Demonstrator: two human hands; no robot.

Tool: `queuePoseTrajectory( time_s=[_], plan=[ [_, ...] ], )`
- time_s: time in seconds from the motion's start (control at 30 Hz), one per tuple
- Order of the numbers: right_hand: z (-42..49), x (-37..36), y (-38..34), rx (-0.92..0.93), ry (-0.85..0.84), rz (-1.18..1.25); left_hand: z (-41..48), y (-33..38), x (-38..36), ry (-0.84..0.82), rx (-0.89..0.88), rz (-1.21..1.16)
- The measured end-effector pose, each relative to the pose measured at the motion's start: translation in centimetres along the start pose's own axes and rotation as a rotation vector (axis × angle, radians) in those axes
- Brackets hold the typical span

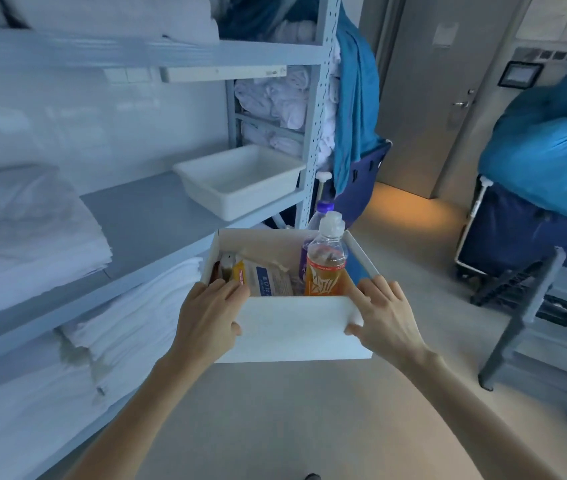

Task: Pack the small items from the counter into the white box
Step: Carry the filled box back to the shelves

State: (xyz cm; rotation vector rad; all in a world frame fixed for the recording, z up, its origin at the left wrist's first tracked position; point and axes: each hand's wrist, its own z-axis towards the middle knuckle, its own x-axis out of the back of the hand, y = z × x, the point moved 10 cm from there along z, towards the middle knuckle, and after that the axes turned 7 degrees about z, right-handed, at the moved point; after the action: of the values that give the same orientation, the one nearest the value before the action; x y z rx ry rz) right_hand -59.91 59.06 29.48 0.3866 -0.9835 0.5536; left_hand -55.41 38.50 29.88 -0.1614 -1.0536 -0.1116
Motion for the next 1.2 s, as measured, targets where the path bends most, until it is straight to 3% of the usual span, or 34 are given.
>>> queuePoseTrajectory(
  time_s=[0.47, 0.87, 1.2],
  plan=[
    [15.6, -8.9, 9.7, 0.130, 0.011, 0.026, 14.4, -4.4, -5.8, 0.064, 0.135, 0.078],
    [27.8, -12.2, 17.9, 0.178, 0.157, 0.087, 26.9, -7.9, -9.5, 0.193, 0.177, 0.175],
    [39.2, -16.8, 20.6, 0.230, 0.246, 0.121, 35.8, -15.4, -14.1, 0.270, 0.218, 0.237]
  ],
)
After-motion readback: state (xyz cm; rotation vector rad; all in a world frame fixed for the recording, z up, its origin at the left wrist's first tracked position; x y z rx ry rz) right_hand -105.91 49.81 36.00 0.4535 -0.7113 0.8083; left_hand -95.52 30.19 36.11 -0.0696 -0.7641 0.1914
